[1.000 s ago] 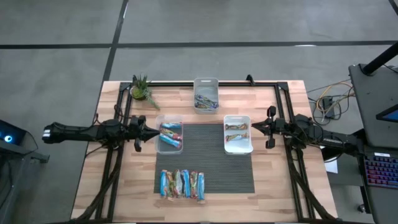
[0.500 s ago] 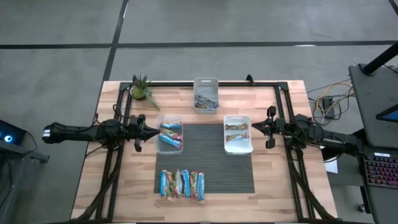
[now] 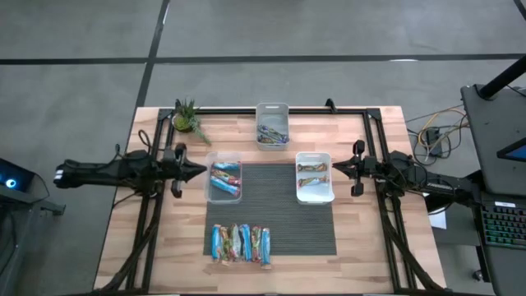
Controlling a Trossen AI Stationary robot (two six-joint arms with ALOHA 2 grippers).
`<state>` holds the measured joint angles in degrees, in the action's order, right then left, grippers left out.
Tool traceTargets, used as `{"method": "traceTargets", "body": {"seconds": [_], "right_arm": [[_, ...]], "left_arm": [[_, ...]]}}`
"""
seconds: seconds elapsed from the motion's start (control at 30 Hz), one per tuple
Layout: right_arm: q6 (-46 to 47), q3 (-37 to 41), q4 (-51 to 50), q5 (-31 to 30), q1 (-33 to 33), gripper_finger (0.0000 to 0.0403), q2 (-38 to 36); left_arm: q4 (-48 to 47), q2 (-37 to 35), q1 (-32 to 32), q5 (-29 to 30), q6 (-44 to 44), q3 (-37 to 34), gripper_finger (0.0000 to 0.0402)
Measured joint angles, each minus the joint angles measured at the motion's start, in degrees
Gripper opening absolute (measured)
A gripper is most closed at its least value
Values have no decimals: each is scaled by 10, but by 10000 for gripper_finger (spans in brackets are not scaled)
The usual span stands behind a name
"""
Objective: Pick and place Granola Bars by type
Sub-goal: Put the yellow granola bar into the white bin
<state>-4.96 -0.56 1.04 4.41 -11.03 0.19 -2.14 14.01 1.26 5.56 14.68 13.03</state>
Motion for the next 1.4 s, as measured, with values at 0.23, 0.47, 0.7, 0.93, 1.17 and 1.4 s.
{"method": "traceTargets", "body": {"seconds": [0.23, 0.47, 0.7, 0.93, 1.17, 1.4], "right_arm": [[0, 0, 0, 0, 0, 9, 0], [0, 0, 0, 0, 0, 9, 0], [1, 0, 0, 0, 0, 9, 0], [2, 0, 0, 0, 0, 9, 0], [3, 0, 0, 0, 0, 9, 1], [2, 0, 0, 0, 0, 9, 4]], "left_arm": [[-56, 66, 0, 0, -8, 106, 0], [-91, 159, 0, -2, -42, 210, 0], [-162, 253, 0, -66, -84, 319, 0], [-205, 329, 0, -107, -122, 387, 0], [-214, 382, 13, -130, -146, 435, 0], [-275, 409, 56, -137, -176, 478, 0]]}}
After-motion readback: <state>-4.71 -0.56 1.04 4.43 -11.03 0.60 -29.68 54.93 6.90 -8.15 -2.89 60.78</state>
